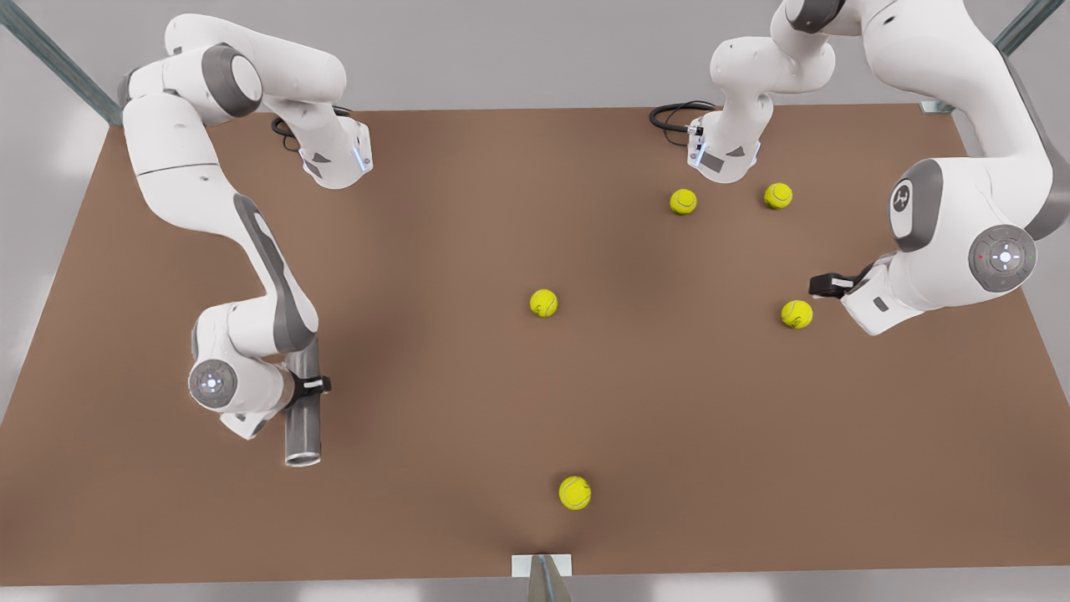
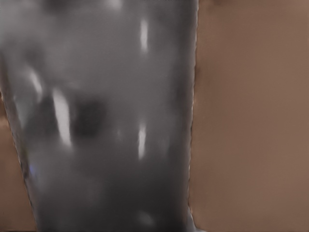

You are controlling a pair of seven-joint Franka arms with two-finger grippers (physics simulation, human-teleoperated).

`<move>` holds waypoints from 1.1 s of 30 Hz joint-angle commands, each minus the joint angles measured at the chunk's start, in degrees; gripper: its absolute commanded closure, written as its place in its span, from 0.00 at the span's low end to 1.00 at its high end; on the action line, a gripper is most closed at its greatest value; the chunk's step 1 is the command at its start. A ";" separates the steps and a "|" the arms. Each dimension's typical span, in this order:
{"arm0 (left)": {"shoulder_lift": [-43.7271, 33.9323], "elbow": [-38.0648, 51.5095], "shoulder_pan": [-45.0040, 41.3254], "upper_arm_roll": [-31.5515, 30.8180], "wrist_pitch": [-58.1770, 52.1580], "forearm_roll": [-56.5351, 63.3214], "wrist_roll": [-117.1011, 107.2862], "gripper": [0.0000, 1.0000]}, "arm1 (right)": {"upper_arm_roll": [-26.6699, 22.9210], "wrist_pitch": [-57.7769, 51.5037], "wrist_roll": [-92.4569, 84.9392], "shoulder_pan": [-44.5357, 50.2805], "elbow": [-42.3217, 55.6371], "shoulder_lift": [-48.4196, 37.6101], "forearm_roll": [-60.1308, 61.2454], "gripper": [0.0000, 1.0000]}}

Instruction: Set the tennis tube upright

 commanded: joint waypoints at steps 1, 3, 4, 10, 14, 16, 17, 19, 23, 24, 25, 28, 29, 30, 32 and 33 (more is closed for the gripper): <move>0.00 0.00 -0.03 0.00 -0.06 0.08 -0.05 0.00 | -0.06 -0.11 -0.11 0.92 0.13 -0.07 0.01 0.28; 0.00 0.00 -0.03 0.00 0.03 -0.01 -0.05 0.00 | 0.03 -0.02 -0.99 5.13 1.01 0.02 0.01 0.28; 0.00 0.00 -0.03 0.00 0.03 -0.01 0.03 0.00 | 0.03 -0.02 -3.45 7.25 1.19 -0.07 0.10 0.28; 0.17 0.00 -0.03 0.00 0.03 -0.01 -0.05 0.00 | -0.14 0.33 -11.01 21.13 6.02 0.10 -0.16 0.28; 0.17 0.00 -0.03 0.00 0.12 -0.01 0.03 0.00 | -0.06 6.57 -19.45 30.80 5.84 0.46 -3.06 0.28; 0.17 0.00 -0.03 0.00 0.21 -0.01 -0.05 0.00 | -0.15 10.00 -21.20 35.37 6.19 2.21 -5.09 0.28; 0.26 0.00 -0.03 0.00 0.21 -0.01 0.03 0.00 | -0.32 10.88 -23.40 36.95 7.51 3.61 -5.35 0.28; 0.44 0.00 -0.03 0.00 0.29 -0.01 -0.05 0.00 | -0.50 11.32 -25.34 39.94 12.69 8.53 -9.21 0.28; 0.61 0.00 -0.03 0.00 0.38 -0.01 0.03 0.00 | -4.10 11.76 -26.39 47.24 24.74 18.03 -10.09 0.25; 0.70 0.00 -0.03 0.00 0.38 -0.01 0.03 0.00 | -6.30 11.76 -26.31 50.14 28.16 20.23 -10.09 0.24; 0.87 0.00 -0.03 0.00 0.47 -0.01 0.03 0.00 | -7.79 11.76 -26.31 52.16 32.47 23.57 -10.01 0.22; 1.05 0.00 -0.03 0.00 0.73 -0.01 -0.05 0.00 | -7.79 11.76 -26.31 53.66 35.63 26.55 -9.83 0.17; 1.31 0.00 -0.03 0.00 0.73 -0.01 -0.05 0.00 | -7.79 11.76 -26.31 54.27 35.99 27.17 -9.74 0.13; 1.40 0.00 0.23 0.00 0.82 -0.01 0.03 0.00 | -7.70 11.84 -26.31 54.27 36.08 27.61 -9.57 0.09; 1.40 0.00 0.24 -0.09 0.82 -0.01 0.03 0.00 | -7.70 11.93 -26.31 54.71 38.36 29.55 -9.39 0.00; 1.40 0.00 0.32 0.00 0.91 -1.16 0.03 0.00 | -7.70 11.93 -26.39 54.71 38.45 29.55 -9.39 0.00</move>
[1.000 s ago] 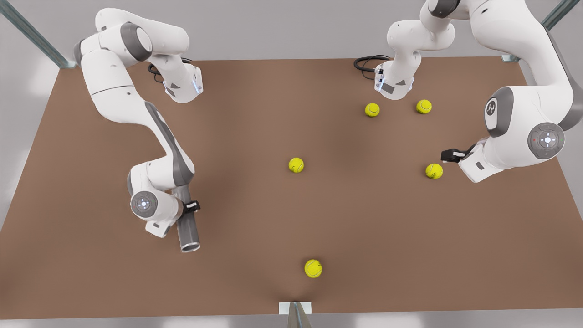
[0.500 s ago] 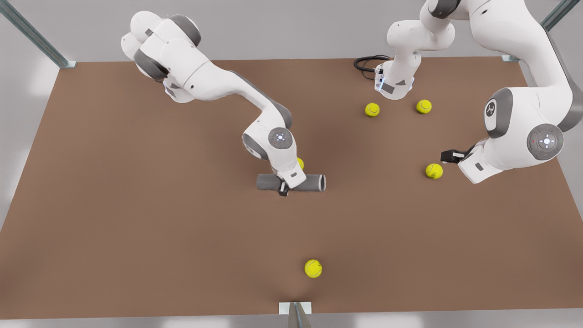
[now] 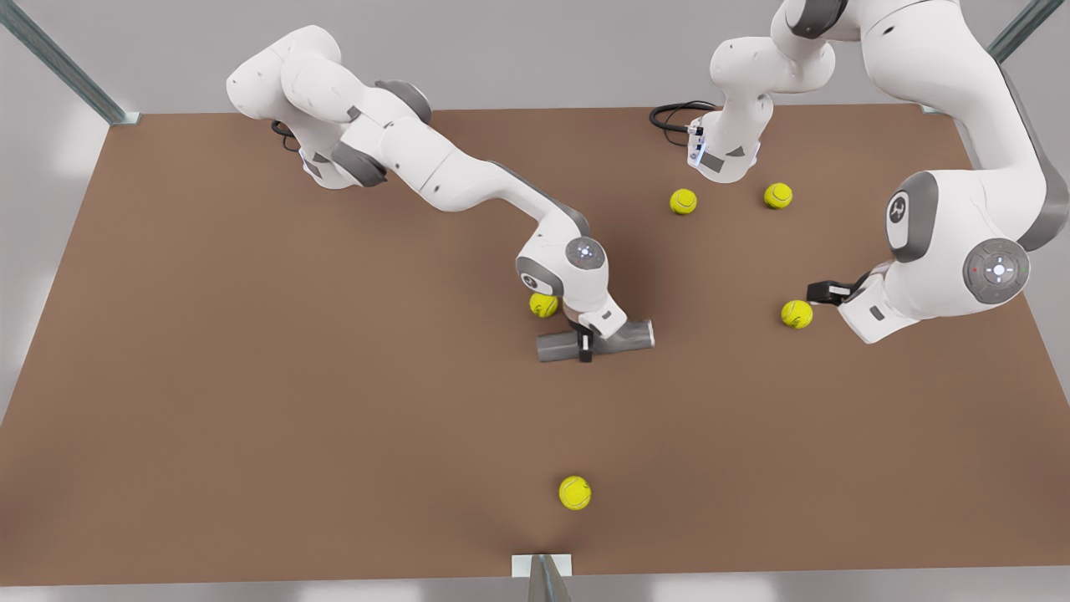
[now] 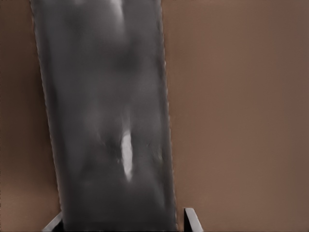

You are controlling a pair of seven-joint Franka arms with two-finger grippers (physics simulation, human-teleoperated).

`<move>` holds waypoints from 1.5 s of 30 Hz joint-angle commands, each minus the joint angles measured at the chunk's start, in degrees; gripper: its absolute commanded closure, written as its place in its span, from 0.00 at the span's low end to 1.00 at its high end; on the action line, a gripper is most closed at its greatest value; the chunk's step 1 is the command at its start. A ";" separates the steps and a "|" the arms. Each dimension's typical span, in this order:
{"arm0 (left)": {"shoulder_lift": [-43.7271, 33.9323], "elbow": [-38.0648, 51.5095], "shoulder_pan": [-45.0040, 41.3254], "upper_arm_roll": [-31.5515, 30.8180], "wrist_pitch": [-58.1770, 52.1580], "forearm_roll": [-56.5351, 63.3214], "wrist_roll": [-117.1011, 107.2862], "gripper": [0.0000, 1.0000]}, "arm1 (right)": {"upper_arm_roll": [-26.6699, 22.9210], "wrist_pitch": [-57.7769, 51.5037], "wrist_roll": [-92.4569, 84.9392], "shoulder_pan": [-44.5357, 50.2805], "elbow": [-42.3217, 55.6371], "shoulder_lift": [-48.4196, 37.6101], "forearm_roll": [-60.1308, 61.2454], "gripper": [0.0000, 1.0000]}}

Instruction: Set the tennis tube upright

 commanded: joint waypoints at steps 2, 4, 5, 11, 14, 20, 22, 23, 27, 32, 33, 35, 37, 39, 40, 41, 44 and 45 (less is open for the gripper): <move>0.00 0.00 -0.04 0.00 0.02 -0.73 0.00 0.00 | 0.44 -3.07 -0.13 -0.70 -0.26 -0.97 2.45 0.00; 0.00 0.00 -0.04 -0.01 0.02 -0.73 0.00 0.00 | 0.44 -12.21 0.04 -0.62 -0.61 -9.14 9.49 0.00; 0.00 0.00 -0.04 -0.01 0.02 -0.73 0.00 0.00 | 2.54 -17.57 0.57 -0.53 -1.05 -13.71 9.49 0.00; 6.41 -3.07 5.32 0.26 -0.24 -26.19 0.79 0.00 | 3.96 -47.19 26.66 -16.50 -1.67 -37.62 12.39 0.00; 10.64 -11.67 9.37 0.17 5.46 -42.72 17.39 0.00 | 4.65 -53.29 27.38 -38.29 -11.56 -47.80 11.87 0.00; 10.20 -27.23 9.28 0.08 16.27 -56.97 37.09 0.00 | 4.83 -43.86 34.94 -46.14 -29.18 -58.10 14.33 0.00; 9.67 -33.21 9.10 0.08 20.50 -62.86 38.06 0.00 | 4.75 -43.42 35.20 -45.97 -27.07 -55.99 13.80 0.00; 9.67 -35.85 8.75 0.08 22.69 -65.49 38.06 0.00 | 4.75 -43.42 35.11 -46.14 -27.07 -55.82 13.71 0.00; 11.96 -38.06 7.96 -2.82 24.11 -72.10 38.32 0.00 | 4.13 -42.36 35.02 -46.32 -26.19 -52.30 9.41 0.00; 15.38 -37.62 7.96 -5.19 24.28 -75.79 42.62 0.00 | 4.66 -42.10 35.20 -45.70 -26.19 -52.30 10.10 0.00; 15.74 -37.62 8.05 -5.28 24.28 -75.79 42.98 0.00 | 4.40 -41.93 35.20 -46.49 -26.02 -52.13 13.36 0.00; 16.88 -37.62 8.14 -5.45 24.28 -75.79 44.12 0.00 | 4.22 -39.64 35.38 -46.41 -24.96 -52.22 13.45 0.00; 17.93 -37.62 8.31 -6.42 24.28 -76.76 45.26 0.00 | 4.31 -39.55 35.29 -46.49 -25.13 -52.21 14.33 0.00; 18.20 -37.62 8.40 -6.51 24.11 -77.55 45.79 0.00 | 4.22 -39.64 35.11 -46.67 -25.13 -51.86 14.24 0.00; 18.20 -37.62 8.40 -6.68 24.11 -78.69 45.88 0.00 | 4.22 -39.64 35.37 -46.67 -25.31 -51.86 13.98 0.00; 18.20 -37.62 8.40 -6.77 24.19 -79.91 45.88 0.00 | 4.22 -39.64 35.38 -46.84 -25.22 -51.86 13.53 0.00; 18.46 -37.62 7.96 -6.77 25.51 -83.26 45.88 0.00 | 4.22 -39.64 35.20 -47.11 -25.22 -51.86 13.98 0.00; 18.72 -37.01 7.87 -6.86 26.21 -83.35 45.88 0.00 | 4.22 -39.64 35.29 -46.93 -25.22 -51.86 13.71 0.00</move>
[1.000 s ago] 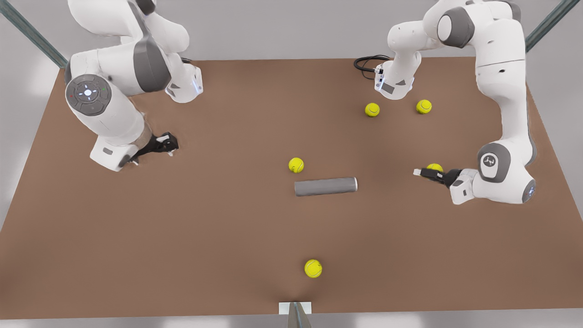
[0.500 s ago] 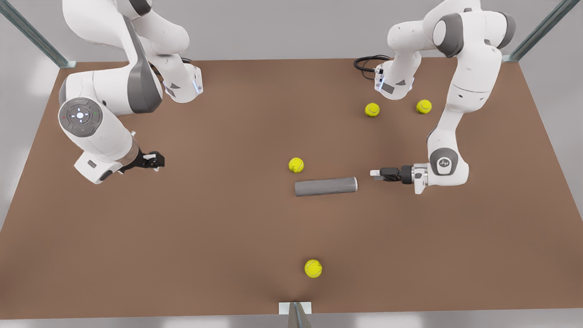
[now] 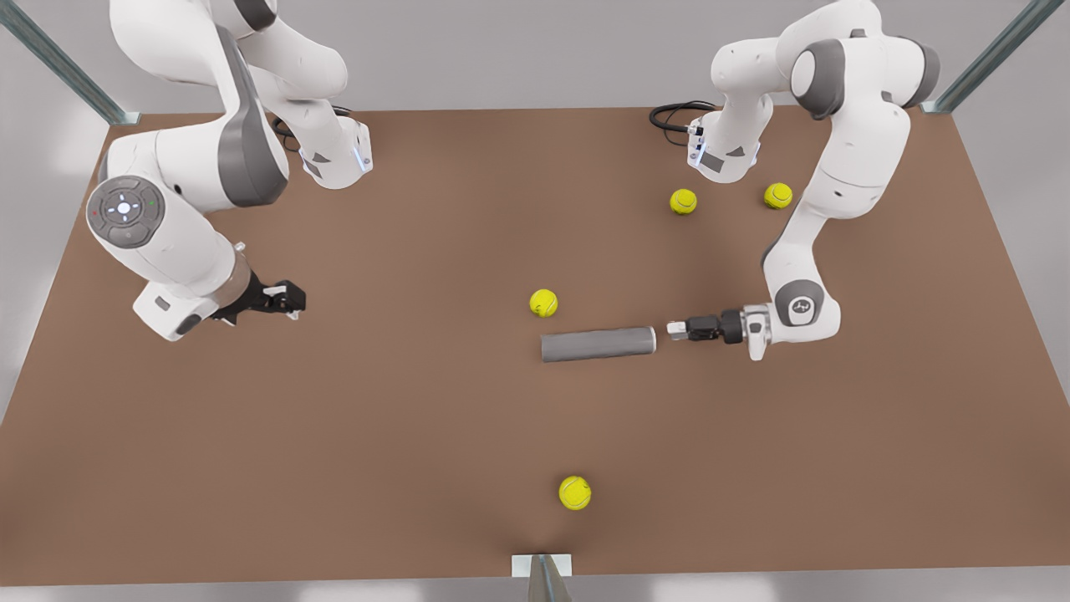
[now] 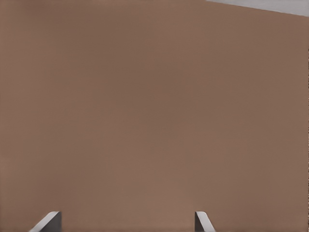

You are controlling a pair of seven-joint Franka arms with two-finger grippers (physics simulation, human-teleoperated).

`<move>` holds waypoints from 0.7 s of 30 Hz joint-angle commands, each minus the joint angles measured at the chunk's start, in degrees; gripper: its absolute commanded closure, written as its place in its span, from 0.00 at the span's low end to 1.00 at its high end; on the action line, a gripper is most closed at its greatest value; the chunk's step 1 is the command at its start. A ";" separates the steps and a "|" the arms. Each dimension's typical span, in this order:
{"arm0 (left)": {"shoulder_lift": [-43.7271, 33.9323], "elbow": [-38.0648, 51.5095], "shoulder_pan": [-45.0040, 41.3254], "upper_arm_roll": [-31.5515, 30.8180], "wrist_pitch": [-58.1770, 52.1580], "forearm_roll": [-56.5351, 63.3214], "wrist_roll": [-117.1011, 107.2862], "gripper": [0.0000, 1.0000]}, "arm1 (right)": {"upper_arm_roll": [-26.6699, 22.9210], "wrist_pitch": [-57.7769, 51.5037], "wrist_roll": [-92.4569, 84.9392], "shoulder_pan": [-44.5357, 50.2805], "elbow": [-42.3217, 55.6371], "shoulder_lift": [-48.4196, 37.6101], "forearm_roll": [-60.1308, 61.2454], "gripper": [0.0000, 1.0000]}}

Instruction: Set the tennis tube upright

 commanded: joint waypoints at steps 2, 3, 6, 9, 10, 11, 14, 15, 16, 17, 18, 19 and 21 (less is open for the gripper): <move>0.41 0.40 0.01 -0.10 0.09 -2.08 0.01 0.00 | 0.00 0.00 -0.09 -0.13 0.00 0.00 0.04 0.00; 0.50 1.02 0.01 -0.19 0.09 -2.16 -0.08 0.00 | 0.00 0.00 -0.09 0.04 0.00 0.00 0.04 0.00; 1.12 1.72 -1.31 -1.25 2.02 -4.80 -0.08 0.00 | 0.00 -0.09 -0.26 -0.31 0.09 0.00 0.21 0.00; 1.29 1.90 -1.40 -2.13 2.73 -6.38 -0.08 0.00 | 0.00 -0.18 -0.17 0.22 0.00 0.00 0.12 0.00; 1.29 1.90 -1.40 -2.21 2.73 -6.91 -0.08 0.00 | 0.09 -0.26 -0.18 0.22 0.00 0.00 0.56 0.00; 1.38 1.90 -1.40 -2.65 2.82 -7.26 -0.08 0.00 | 0.09 -0.26 -0.09 0.22 0.00 0.00 0.39 0.00; 2.87 1.90 -1.40 -4.41 3.17 -9.90 -0.08 0.00 | 0.00 -0.35 -0.09 0.04 0.00 0.00 0.04 0.00; 3.14 1.90 -1.40 -4.50 3.17 -9.90 -0.08 0.00 | 0.00 -0.35 -0.09 -0.13 0.00 0.00 0.12 0.00; 3.23 1.90 -1.31 -4.85 3.08 -9.90 -0.08 0.00 | 0.00 -0.35 -0.09 -0.22 0.09 0.00 -0.14 0.00; 3.31 1.90 -1.40 -4.85 3.08 -9.81 -0.08 0.00 | 0.00 -0.35 -0.09 -0.22 0.09 0.00 -0.05 0.00; 3.23 1.90 -1.31 -4.85 3.08 -9.81 -0.08 0.00 | 0.00 -0.35 0.00 0.31 0.09 0.00 -0.23 0.00; 3.23 1.90 -1.40 -4.94 3.08 -9.81 -0.08 0.00 | 0.00 -0.35 -0.09 0.22 0.00 0.00 -0.14 0.00; 3.23 1.90 -1.31 -5.47 3.08 -9.90 -0.08 0.00 | 0.09 -0.35 -0.09 0.22 0.00 0.00 -0.14 0.00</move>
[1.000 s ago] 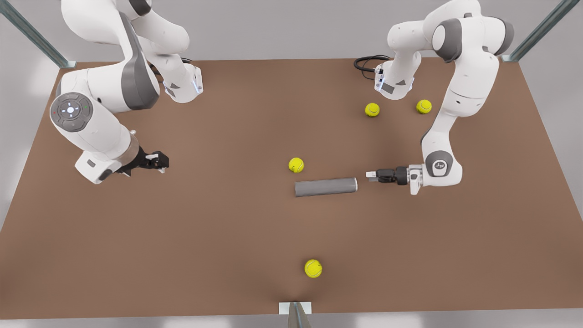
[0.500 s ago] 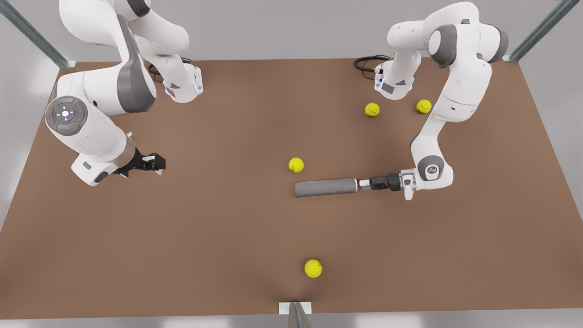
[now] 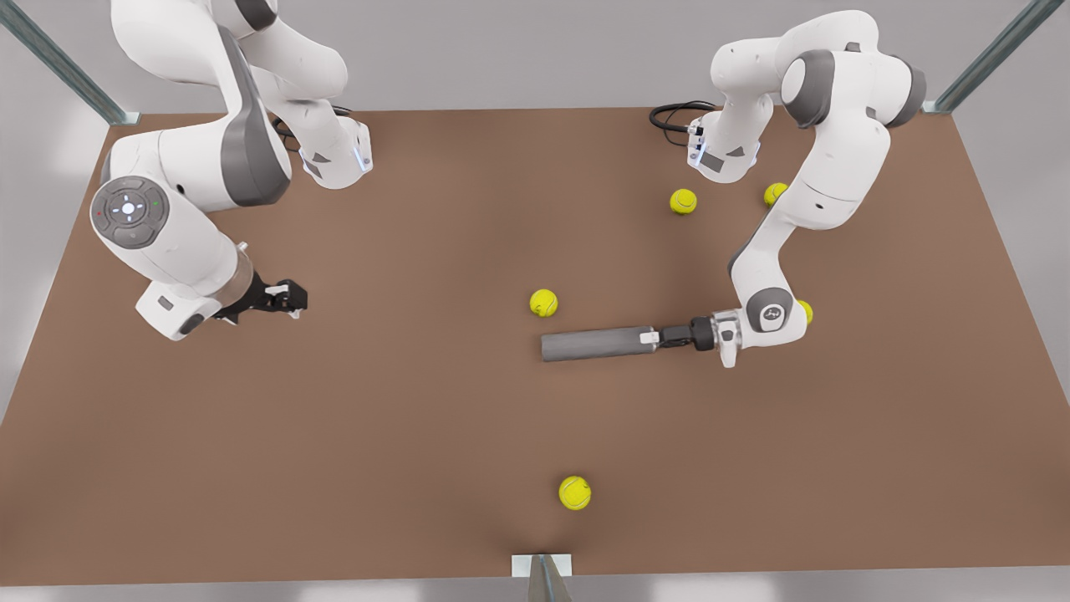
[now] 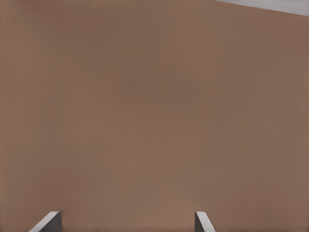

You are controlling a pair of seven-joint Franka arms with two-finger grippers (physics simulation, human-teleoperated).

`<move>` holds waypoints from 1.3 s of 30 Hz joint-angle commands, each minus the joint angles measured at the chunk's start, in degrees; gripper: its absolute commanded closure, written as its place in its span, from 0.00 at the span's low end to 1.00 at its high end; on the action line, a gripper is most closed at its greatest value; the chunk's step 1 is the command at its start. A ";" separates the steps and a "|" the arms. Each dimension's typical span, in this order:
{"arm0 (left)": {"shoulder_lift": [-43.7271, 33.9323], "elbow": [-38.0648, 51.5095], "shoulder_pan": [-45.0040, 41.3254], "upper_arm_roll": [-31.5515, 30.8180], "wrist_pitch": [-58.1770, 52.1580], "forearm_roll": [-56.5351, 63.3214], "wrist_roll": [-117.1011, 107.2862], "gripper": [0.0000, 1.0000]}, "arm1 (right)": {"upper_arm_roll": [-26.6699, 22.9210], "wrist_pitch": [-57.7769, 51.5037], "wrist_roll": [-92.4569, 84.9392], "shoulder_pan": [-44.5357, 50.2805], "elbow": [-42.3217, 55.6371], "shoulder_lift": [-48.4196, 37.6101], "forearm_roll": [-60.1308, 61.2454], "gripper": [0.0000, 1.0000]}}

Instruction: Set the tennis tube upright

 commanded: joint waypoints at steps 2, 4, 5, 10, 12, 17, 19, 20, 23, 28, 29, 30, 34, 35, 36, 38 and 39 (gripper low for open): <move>0.02 0.00 0.00 -0.36 0.00 -0.41 0.00 0.14 | 0.03 0.00 0.00 -0.04 0.02 -0.01 0.00 0.00; 0.54 0.00 0.00 -0.36 0.09 -0.41 0.00 0.25 | 0.03 0.00 0.00 -0.13 0.02 -0.01 0.00 0.00; 0.63 0.00 0.00 -0.36 0.09 -0.41 0.00 0.28 | 0.03 -0.09 -0.09 -0.22 0.02 -0.01 0.00 0.00; 0.98 0.00 0.00 -0.36 -0.35 -1.20 0.00 0.41 | 0.03 -0.88 0.00 -0.22 0.02 -0.01 -0.17 0.00; 0.98 0.00 0.00 -0.44 -0.35 -1.20 0.00 0.42 | 0.03 -0.88 0.00 -0.31 0.02 -0.01 -0.17 0.00; 0.89 0.00 0.09 -0.36 -0.53 -1.20 -0.18 0.50 | -0.06 -0.88 -0.09 -0.22 0.02 -0.01 -0.26 0.00; 0.89 0.00 0.09 -0.36 -0.53 -1.20 -0.18 0.52 | -0.06 -0.88 0.00 -0.05 0.02 -0.01 -0.17 0.00; 0.89 0.00 0.09 -0.36 -0.62 -1.20 -0.26 0.54 | 0.03 -0.88 -0.09 -0.04 0.02 -0.01 -0.17 0.00; 0.72 0.00 0.09 -0.36 -0.70 -1.11 -0.44 0.63 | 0.12 -0.88 0.00 0.57 -0.24 -0.01 -0.17 0.00; 0.63 0.00 0.09 -0.36 -0.79 -1.11 -0.88 0.70 | 0.12 -1.05 0.00 0.75 -0.42 -0.01 -0.17 0.00; 0.63 0.00 0.09 -0.44 -0.97 -1.11 -0.79 0.70 | 0.12 -1.05 -0.09 0.75 -0.42 -0.01 -0.17 0.00; 0.63 0.00 0.18 -0.36 -1.32 -1.11 -0.88 0.70 | 0.12 -1.32 0.00 0.66 -0.42 -0.01 -0.17 0.00; 0.63 -0.09 0.18 -0.36 -1.67 -1.11 -0.88 0.71 | 0.12 -1.32 -0.09 0.39 -0.06 -0.01 -0.26 0.00; 0.63 0.00 0.18 -0.44 -1.67 -1.11 -0.88 0.72 | 0.12 -1.32 -0.09 0.48 -0.06 -0.01 -0.17 0.00; 0.63 0.00 0.18 -0.36 -1.76 -1.02 -0.88 0.73 | 0.12 -1.32 0.00 0.83 -0.15 -0.01 -0.26 0.00; 0.54 0.00 0.27 -0.44 -1.76 -1.02 -0.88 0.75 | 0.12 -1.32 -0.09 0.75 -0.15 -0.01 -0.26 0.00; 0.54 -0.09 0.27 -0.44 -1.76 -1.02 -0.88 0.76 | 0.12 -1.32 0.00 0.92 -0.33 -0.01 -0.17 0.00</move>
